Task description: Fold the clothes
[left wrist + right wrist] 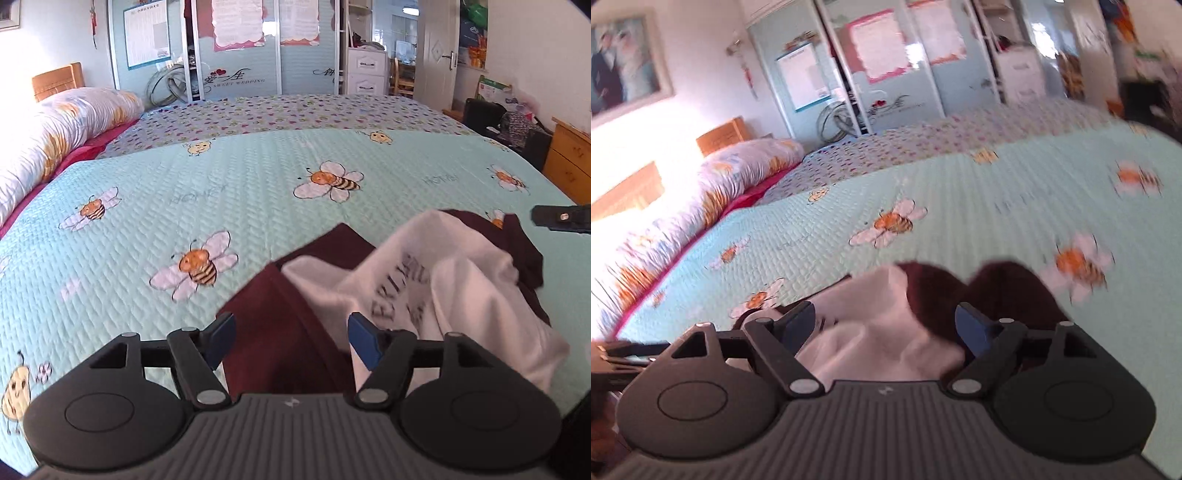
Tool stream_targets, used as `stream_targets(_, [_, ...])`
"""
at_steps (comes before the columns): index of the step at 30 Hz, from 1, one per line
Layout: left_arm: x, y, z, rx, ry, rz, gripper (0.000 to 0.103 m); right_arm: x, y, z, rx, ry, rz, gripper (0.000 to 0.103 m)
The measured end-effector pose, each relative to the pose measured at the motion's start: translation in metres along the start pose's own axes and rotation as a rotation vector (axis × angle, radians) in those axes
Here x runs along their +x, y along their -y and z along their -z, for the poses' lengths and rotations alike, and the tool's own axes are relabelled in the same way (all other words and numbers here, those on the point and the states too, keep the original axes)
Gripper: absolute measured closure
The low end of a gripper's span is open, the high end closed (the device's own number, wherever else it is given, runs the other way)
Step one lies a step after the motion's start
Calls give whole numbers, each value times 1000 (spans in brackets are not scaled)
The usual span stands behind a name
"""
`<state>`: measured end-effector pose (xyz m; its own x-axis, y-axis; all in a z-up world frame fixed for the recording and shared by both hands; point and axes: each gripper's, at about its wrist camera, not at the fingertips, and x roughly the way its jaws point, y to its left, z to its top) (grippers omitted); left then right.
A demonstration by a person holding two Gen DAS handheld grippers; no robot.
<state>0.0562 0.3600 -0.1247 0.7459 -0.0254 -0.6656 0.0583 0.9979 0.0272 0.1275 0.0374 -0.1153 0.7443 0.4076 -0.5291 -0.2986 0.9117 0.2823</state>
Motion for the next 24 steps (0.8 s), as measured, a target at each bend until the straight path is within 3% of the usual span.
stream_targets(4, [52, -8, -16, -42, -135, -29, 30, 72, 7, -16, 21, -142, 41, 20])
stream_targets(9, [127, -6, -8, -93, -330, 29, 29, 150, 15, 5, 40, -332, 94, 20])
stream_targets(11, [149, -1, -2, -102, -360, 21, 27, 159, 12, 18, 54, -340, 96, 22])
stream_targets(12, [151, 1, -3, -97, -347, 14, 27, 163, 11, 24, 61, -340, 96, 25])
stream_targets(13, [151, 3, -5, -87, -329, 10, 29, 161, 9, 24, 63, -324, 86, 48])
stream_targets(14, [149, 4, -9, -78, -309, 17, 53, 157, 8, 24, 63, -304, 74, 74])
stream_targets(15, [144, 4, -16, -74, -284, 21, 80, 153, 7, 21, 72, -288, 63, 79])
stream_targets(16, [137, 3, -25, -72, -257, 18, 85, 147, 7, 14, 79, -267, 53, 88])
stream_targets(18, [124, 2, -43, -70, -203, 12, 94, 131, 4, -3, 72, -201, 49, 92])
stream_targets(22, [41, -22, -77, -145, 109, 15, 96, 57, -9, -42, 73, 50, -15, 93])
stream_targets(24, [0, -35, -77, -168, 217, 26, 95, 10, -15, -41, 39, 156, -58, 93])
